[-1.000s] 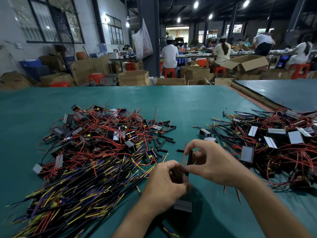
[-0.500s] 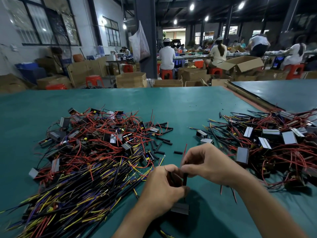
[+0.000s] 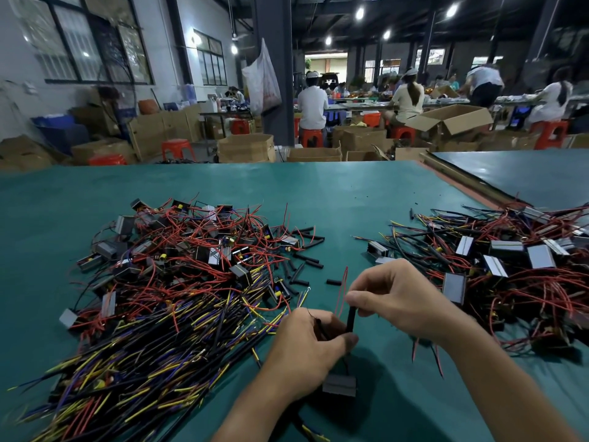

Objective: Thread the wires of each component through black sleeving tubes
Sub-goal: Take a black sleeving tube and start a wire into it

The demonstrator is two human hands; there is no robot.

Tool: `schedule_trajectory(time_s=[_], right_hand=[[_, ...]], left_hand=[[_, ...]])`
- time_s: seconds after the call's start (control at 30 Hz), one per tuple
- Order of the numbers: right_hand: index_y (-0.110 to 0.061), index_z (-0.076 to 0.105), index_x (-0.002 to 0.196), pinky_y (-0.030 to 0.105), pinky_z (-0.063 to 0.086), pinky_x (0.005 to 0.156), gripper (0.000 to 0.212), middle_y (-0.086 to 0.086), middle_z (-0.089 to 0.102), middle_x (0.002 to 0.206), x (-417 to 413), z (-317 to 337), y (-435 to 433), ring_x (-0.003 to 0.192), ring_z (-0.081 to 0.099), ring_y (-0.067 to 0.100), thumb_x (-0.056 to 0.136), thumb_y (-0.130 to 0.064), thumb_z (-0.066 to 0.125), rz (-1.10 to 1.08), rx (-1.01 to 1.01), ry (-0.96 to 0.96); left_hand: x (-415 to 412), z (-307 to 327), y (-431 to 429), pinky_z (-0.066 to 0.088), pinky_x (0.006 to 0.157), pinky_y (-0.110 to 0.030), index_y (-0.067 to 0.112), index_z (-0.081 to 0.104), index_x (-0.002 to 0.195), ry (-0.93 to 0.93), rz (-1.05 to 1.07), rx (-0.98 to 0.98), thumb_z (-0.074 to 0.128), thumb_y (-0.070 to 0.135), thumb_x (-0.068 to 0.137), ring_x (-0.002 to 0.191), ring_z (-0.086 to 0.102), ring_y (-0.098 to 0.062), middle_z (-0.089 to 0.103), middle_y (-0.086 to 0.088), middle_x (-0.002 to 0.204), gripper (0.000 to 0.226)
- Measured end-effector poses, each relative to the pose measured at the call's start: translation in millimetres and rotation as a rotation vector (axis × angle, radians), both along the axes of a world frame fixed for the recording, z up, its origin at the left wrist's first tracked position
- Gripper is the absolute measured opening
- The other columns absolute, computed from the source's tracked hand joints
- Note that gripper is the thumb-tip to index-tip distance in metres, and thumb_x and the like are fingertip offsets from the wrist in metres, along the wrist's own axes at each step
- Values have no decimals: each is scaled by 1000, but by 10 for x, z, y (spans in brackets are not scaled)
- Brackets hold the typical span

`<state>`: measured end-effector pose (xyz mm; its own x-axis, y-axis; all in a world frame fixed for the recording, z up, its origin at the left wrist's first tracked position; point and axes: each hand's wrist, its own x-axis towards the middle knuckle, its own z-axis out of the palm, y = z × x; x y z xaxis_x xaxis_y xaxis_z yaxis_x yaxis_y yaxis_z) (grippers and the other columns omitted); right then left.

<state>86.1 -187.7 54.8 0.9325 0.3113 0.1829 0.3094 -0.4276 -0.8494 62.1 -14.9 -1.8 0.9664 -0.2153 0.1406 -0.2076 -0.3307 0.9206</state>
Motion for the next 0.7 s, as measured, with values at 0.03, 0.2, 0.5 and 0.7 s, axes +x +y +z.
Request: schedule_trajectory(time_s=[0.03,0.2,0.5,0.7], right_hand=[[-13,74,70,30,55,62,15,8,70,64,4,2,-5,58,64,11,84,-11,74,-3,4,-6],[-14,75,71,23,55,61,12,5,71,64,6,16,-16,59,67,12,83,-9,75,9,52,34],[-8,74,70,21,53,57,15,13,73,70,-14,38,-14,59,68,19,84,-2,70,22,138,69],[-4,74,74,22,53,58,14,13,74,72,-18,57,-22,59,66,18,85,0,68,25,143,95]], left_hand=[[5,1,5,32,50,-21,10,68,66,-9,5,17,76,21,79,51,39,-5,49,10,52,19],[9,2,18,36,52,-24,18,69,66,-34,58,64,77,25,75,51,42,-5,54,7,53,15],[-23,28,13,42,55,-23,16,73,73,-23,84,115,77,26,74,53,49,-4,69,-5,67,11],[-16,19,19,45,56,-23,19,73,75,-23,109,152,76,31,73,54,53,-4,70,2,66,12]])
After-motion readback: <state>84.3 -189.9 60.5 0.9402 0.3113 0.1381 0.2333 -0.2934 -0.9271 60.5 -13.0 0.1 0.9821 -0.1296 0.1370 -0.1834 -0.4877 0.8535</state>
